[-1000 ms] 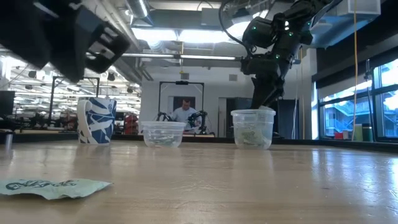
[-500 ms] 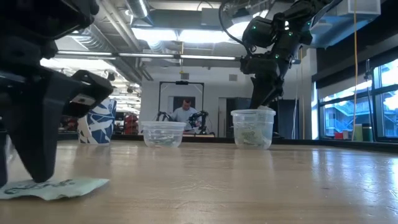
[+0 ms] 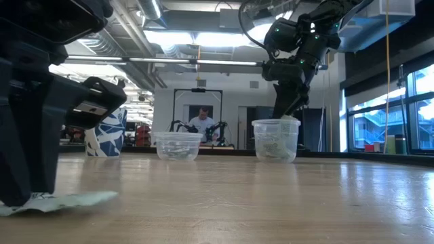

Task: Pick and place items into bin
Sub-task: Put the white stevia packet into the right transparent bin

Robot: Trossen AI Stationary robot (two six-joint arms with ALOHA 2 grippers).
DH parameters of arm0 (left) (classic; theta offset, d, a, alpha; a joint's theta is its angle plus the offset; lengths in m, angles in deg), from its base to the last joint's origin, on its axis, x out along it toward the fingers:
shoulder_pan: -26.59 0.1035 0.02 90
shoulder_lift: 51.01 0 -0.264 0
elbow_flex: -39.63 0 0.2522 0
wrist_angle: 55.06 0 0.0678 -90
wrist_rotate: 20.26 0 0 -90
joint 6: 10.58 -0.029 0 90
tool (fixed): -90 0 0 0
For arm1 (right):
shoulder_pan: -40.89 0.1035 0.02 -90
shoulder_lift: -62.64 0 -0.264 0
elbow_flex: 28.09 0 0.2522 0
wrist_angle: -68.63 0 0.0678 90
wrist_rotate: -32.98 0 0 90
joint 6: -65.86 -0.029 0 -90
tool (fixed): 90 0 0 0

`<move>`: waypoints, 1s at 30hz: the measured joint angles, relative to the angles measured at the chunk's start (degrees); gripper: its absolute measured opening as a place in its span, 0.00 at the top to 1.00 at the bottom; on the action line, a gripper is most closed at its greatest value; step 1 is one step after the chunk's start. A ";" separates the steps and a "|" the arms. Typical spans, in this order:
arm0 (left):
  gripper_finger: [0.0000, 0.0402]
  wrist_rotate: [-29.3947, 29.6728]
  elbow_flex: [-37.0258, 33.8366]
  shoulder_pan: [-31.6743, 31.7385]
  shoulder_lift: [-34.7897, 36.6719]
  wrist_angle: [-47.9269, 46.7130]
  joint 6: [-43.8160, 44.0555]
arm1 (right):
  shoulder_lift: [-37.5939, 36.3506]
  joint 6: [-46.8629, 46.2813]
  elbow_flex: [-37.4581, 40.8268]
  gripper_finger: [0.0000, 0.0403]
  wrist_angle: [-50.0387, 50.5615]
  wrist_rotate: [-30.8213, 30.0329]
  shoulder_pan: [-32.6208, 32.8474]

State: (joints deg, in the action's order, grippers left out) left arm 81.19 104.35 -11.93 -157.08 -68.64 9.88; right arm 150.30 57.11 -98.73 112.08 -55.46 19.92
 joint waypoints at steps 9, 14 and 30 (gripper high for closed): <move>0.99 -0.84 -0.06 0.00 0.17 -0.16 -0.09 | -0.09 0.02 0.00 0.71 -0.78 0.00 0.00; 0.99 -1.40 -0.46 0.39 2.68 -2.19 -1.87 | -1.77 1.38 0.00 0.71 -3.97 0.00 0.41; 0.99 10.48 -0.26 8.41 13.64 -7.45 -11.43 | -9.78 5.31 -0.02 0.71 -8.19 3.47 6.80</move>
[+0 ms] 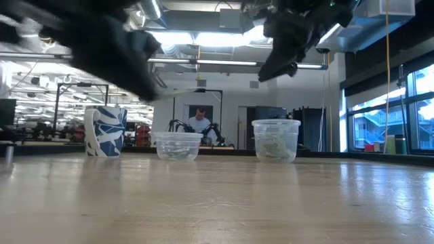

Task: Pick and place items into bin
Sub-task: Put the white stevia packet into the right transparent bin

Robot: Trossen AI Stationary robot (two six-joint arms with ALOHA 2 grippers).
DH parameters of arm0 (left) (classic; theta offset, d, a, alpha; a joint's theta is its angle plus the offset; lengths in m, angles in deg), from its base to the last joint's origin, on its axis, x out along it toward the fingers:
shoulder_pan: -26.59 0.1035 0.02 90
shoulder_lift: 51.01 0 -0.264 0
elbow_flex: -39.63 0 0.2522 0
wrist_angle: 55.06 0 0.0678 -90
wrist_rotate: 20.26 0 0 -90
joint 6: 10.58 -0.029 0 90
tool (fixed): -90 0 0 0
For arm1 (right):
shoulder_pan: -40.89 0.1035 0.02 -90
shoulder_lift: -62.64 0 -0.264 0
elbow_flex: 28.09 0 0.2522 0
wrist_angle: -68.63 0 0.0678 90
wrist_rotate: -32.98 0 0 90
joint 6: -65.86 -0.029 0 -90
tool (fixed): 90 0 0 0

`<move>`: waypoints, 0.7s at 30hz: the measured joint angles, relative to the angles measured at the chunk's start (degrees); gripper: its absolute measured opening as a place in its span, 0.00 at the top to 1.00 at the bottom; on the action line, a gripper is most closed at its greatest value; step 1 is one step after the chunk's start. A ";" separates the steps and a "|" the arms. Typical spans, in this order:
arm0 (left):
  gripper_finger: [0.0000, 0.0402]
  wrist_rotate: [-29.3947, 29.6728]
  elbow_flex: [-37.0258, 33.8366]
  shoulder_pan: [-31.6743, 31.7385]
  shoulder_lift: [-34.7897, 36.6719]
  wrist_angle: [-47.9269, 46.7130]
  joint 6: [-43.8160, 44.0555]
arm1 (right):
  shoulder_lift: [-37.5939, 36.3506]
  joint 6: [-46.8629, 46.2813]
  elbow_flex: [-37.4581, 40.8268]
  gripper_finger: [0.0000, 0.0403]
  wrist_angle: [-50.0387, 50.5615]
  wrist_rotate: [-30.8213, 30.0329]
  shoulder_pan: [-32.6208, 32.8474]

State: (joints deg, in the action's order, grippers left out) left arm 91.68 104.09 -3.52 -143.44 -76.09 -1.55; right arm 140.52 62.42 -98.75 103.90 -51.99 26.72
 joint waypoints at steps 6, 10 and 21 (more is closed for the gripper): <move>0.99 24.67 0.00 3.81 1.18 1.04 -16.29 | 0.90 3.56 -0.01 0.71 -4.29 2.60 6.93; 1.00 38.21 0.04 5.21 0.99 8.19 -30.79 | 2.01 0.68 -0.04 0.71 -8.14 1.86 10.33; 0.99 45.29 0.07 6.34 0.92 22.30 -50.61 | 5.38 3.71 0.00 0.71 -16.00 -5.86 15.31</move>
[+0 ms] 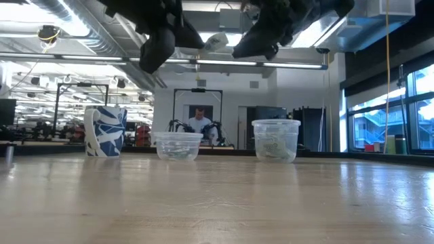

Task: Pick and place items into bin
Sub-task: Put the white stevia packet into the right transparent bin

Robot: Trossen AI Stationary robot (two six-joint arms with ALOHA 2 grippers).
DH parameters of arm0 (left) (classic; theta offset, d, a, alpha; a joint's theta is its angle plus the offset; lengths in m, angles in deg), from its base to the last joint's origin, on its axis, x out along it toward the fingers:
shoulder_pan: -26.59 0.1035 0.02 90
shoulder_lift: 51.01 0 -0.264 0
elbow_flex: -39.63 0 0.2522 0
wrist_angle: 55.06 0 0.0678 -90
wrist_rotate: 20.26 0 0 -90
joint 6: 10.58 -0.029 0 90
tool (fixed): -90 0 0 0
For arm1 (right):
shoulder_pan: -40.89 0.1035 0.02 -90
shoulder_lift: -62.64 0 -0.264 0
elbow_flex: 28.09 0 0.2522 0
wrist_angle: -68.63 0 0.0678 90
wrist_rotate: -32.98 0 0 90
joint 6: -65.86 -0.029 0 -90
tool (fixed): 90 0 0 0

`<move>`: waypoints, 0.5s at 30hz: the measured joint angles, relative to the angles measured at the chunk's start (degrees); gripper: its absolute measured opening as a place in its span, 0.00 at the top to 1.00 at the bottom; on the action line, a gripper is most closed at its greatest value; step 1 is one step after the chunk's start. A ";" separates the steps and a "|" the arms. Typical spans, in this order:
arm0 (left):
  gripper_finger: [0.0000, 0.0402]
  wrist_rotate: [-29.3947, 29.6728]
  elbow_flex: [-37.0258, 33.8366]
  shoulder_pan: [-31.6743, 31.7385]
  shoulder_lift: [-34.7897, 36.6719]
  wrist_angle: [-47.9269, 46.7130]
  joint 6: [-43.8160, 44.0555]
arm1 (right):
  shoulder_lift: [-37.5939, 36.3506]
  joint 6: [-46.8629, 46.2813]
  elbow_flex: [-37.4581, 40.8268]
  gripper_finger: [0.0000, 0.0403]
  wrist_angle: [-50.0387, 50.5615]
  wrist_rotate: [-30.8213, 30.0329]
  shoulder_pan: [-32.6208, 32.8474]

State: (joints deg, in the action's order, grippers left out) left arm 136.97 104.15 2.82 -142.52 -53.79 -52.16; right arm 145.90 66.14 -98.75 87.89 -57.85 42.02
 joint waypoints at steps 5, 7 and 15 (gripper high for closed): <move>0.99 0.48 0.00 0.00 0.00 0.12 -0.76 | 0.00 -1.14 0.00 0.71 -2.35 -0.15 0.03; 0.99 0.81 0.00 0.00 0.00 0.20 -0.78 | 0.00 -1.27 0.00 0.71 -3.10 -0.15 0.03; 0.99 4.31 0.00 0.00 0.00 0.24 -1.84 | -0.02 -1.55 0.00 0.71 -5.07 -0.10 0.25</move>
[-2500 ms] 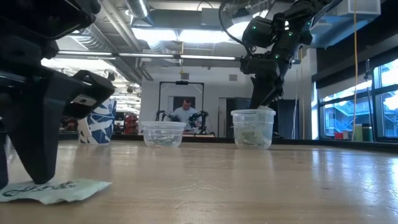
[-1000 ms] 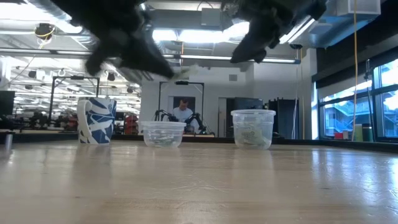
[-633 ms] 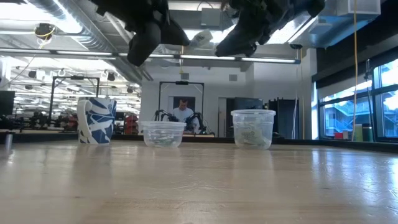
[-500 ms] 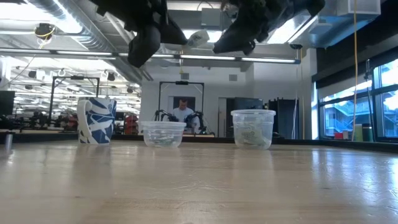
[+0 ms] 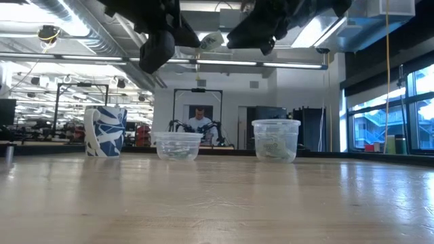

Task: Pick and place items into bin
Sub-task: Put the white stevia packet into the right transparent bin

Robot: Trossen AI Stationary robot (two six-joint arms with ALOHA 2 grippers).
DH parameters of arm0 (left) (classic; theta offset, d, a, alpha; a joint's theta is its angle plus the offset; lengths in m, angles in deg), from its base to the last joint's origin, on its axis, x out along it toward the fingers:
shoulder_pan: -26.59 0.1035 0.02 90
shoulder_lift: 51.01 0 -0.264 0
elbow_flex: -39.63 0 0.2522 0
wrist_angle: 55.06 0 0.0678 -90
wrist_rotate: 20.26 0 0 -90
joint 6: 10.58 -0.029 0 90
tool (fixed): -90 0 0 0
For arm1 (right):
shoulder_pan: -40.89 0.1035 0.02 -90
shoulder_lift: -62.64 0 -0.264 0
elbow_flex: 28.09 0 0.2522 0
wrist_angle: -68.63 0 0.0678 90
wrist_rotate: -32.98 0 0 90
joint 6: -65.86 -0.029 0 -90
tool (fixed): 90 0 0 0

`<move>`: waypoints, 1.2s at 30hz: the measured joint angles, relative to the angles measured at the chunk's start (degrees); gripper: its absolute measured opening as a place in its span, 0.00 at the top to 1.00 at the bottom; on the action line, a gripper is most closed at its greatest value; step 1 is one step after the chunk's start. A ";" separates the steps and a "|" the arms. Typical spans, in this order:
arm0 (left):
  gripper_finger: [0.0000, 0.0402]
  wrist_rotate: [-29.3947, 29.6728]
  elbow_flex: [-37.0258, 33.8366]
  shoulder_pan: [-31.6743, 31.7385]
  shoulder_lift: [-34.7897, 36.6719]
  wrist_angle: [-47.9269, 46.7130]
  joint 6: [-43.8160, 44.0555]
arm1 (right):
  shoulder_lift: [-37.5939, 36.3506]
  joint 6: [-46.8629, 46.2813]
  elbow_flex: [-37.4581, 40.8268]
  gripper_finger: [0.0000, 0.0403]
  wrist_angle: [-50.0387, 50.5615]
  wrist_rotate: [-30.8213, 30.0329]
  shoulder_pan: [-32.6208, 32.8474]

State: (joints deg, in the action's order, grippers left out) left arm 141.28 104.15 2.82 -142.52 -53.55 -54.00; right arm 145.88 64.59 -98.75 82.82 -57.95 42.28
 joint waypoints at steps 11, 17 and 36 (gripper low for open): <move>0.99 -0.95 0.00 0.00 0.00 0.87 -0.88 | 0.11 -1.49 0.00 0.71 -3.79 0.02 0.00; 1.00 -0.91 0.09 0.00 0.00 6.20 -5.42 | 1.84 -1.64 0.02 0.71 -5.11 0.09 0.00; 0.98 -0.93 0.09 0.00 0.00 7.62 -5.17 | 1.99 -1.17 0.02 0.98 -7.67 0.13 0.00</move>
State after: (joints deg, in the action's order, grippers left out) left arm 140.35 104.24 2.82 -142.52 -45.93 -59.17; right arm 147.87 63.42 -98.73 75.14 -57.82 42.28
